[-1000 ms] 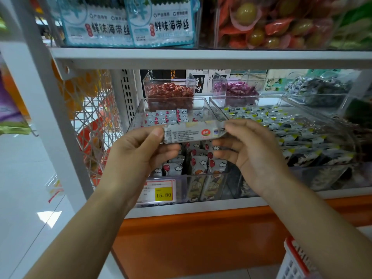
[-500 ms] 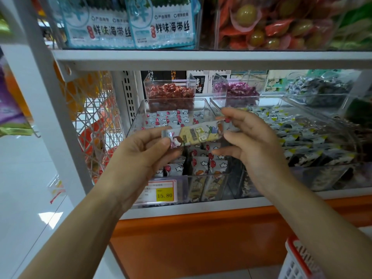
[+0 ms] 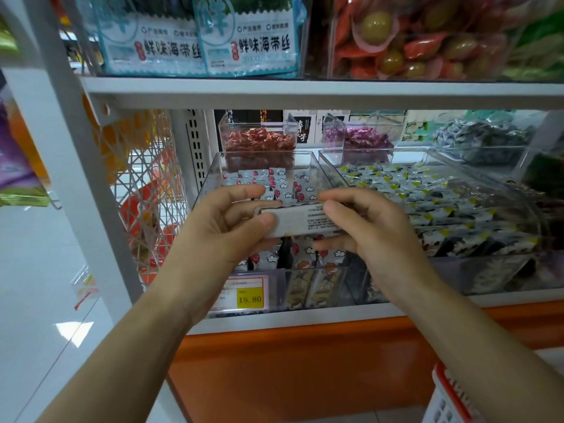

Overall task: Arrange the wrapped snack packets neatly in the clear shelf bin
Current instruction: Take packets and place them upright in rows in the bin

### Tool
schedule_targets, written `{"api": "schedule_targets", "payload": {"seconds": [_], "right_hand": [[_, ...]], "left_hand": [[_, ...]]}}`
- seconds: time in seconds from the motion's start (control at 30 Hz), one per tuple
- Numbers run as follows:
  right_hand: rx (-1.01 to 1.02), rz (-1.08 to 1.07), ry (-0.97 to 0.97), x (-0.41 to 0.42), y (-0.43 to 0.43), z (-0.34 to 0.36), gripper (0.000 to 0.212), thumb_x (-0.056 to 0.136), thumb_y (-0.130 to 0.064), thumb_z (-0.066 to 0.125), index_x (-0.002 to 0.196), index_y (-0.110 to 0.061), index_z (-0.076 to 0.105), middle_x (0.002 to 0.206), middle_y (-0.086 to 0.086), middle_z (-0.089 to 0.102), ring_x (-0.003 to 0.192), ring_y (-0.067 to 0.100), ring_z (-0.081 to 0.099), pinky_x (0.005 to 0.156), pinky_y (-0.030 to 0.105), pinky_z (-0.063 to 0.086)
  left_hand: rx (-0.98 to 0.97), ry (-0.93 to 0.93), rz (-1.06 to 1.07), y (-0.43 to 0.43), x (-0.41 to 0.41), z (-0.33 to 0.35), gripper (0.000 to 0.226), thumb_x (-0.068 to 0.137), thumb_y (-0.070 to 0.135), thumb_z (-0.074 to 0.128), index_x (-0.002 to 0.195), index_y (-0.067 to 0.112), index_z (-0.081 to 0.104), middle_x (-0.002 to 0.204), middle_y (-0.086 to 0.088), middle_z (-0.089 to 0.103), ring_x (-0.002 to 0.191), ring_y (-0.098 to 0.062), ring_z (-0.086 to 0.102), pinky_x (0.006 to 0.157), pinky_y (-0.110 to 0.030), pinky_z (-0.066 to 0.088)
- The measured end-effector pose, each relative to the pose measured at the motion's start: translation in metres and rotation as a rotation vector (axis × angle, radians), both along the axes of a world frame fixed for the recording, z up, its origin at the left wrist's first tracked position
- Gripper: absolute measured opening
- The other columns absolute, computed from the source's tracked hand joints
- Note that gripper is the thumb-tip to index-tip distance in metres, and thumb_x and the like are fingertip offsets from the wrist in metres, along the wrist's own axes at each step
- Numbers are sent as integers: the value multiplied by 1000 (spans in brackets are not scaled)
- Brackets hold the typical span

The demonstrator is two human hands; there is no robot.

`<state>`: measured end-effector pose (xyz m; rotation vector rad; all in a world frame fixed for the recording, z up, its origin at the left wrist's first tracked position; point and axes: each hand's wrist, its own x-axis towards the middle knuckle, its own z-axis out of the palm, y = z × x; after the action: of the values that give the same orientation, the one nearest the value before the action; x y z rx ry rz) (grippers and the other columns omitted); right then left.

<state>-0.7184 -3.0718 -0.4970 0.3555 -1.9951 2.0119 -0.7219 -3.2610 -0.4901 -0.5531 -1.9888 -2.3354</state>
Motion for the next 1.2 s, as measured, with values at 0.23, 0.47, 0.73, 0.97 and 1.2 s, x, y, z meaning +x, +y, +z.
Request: {"api": "schedule_targets", "payload": {"seconds": [0.23,0.47,0.73,0.97,1.2], "right_hand": [[-51,-128,16,1,-2,2,14,84,-13,64,71,-15,68,71,-1,67,69,18,68,52,30,57],[13,-153,72,1,-7,-2,17,86,-14,63,70,-17,65,69,-4,65,71,14,66,58,26,57],[140,59,76,1,-6,-1,36,76,-30,66,111,-24,64,106,-6,66,93,11,67,77,25,57],[153,-119,39,-34,4,20,20,85,-9,64,104,-15,62,100,3,63,73,13,71,57,25,59],[254,-279,29,-113,6,46,16,85,-12,67,97,-4,59,93,5,62,68,18,70,67,36,60]], "left_hand": [[-178,107,9,6,6,2,35,75,17,65,109,26,60,102,9,70,92,-11,69,74,-16,53],[-107,-2,197,14,4,-3,8,82,19,66,85,26,67,83,5,71,82,-19,69,74,-35,57],[172,-224,211,13,-2,-3,18,89,10,56,73,9,64,94,-14,69,82,-23,70,62,-23,56],[-352,55,375,14,-30,2,32,97,34,43,124,20,54,115,2,59,97,-13,59,83,-27,50],[-1040,61,227,24,-146,5,54,91,43,50,133,10,39,130,-17,52,115,-34,52,101,-50,40]]}}
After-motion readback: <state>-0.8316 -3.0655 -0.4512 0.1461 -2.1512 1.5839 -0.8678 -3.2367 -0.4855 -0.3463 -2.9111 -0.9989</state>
